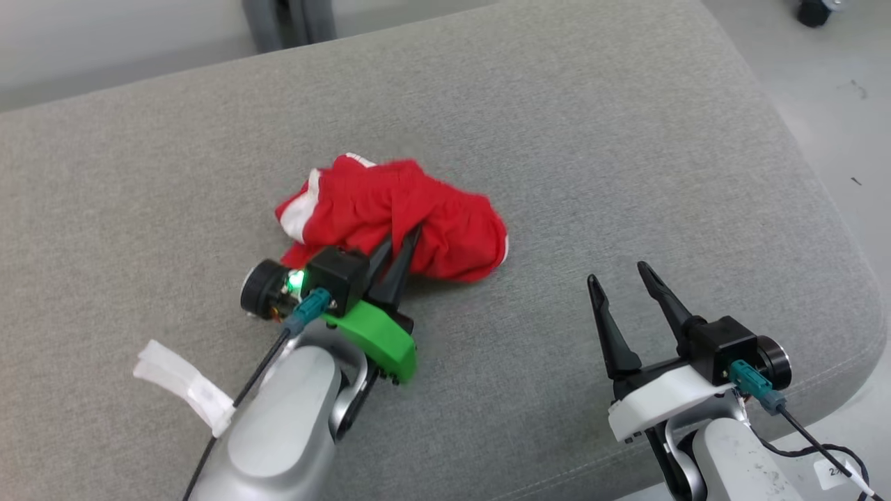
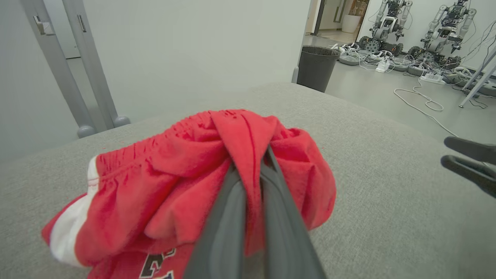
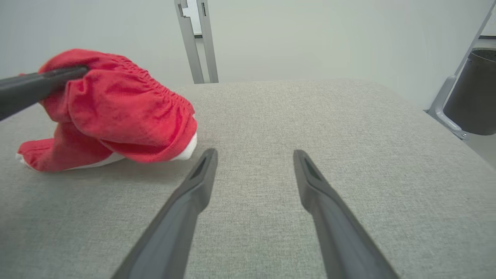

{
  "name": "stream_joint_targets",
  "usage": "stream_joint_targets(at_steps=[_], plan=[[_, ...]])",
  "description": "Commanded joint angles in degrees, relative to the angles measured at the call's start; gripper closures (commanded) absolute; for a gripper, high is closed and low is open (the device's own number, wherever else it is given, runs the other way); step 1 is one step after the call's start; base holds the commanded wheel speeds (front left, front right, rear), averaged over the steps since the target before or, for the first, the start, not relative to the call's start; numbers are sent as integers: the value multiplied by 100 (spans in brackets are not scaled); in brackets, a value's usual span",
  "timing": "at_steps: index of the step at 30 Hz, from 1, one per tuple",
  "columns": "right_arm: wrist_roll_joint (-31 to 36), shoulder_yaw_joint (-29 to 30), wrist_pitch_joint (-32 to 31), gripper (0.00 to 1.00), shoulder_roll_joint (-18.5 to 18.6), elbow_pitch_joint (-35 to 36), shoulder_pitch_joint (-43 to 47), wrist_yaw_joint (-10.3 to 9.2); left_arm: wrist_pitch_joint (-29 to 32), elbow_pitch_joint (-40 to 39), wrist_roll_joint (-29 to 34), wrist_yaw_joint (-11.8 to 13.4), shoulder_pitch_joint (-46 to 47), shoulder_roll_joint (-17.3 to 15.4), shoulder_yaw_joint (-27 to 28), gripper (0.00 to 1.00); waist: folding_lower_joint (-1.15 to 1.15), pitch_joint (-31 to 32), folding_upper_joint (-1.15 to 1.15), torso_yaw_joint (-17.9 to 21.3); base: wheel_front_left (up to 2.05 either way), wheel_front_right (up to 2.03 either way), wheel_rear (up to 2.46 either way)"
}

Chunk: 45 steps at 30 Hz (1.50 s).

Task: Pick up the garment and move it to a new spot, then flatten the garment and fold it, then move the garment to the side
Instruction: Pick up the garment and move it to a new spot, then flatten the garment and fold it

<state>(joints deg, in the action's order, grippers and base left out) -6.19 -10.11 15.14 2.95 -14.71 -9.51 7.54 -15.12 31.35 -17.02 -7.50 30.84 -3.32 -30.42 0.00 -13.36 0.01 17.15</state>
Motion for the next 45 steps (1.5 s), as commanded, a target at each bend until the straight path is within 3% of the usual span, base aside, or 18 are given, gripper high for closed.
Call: stream_joint_targets(at_steps=[1,8,15,24,34,45], plan=[[-49,5,1,0,-5,37,68,-10,-5,35,54,54,-119,-15,79,0,0,118,-1,7,0,0,0],[-171,112,1,0,-1,115,70,-10,-3,-41,255,254,-769,-52,621,0,0,280,-1,-555,0,0,0],[-230,177,1,0,6,201,84,-10,-2,-506,507,561,-1440,-179,1520,0,0,385,-1,-1135,0,0,0],[-179,208,1,0,5,85,191,-10,-1,-1150,708,593,-2404,-91,2485,0,0,698,-1,-1546,0,0,0],[-102,315,1,0,2,52,551,-9,-2,-1514,841,572,-2965,30,2769,0,0,943,-1,-1672,0,0,0],[-273,210,1,0,4,-108,420,-9,-2,-1483,709,554,-2900,36,2520,0,0,836,-1,-1842,0,0,0]])
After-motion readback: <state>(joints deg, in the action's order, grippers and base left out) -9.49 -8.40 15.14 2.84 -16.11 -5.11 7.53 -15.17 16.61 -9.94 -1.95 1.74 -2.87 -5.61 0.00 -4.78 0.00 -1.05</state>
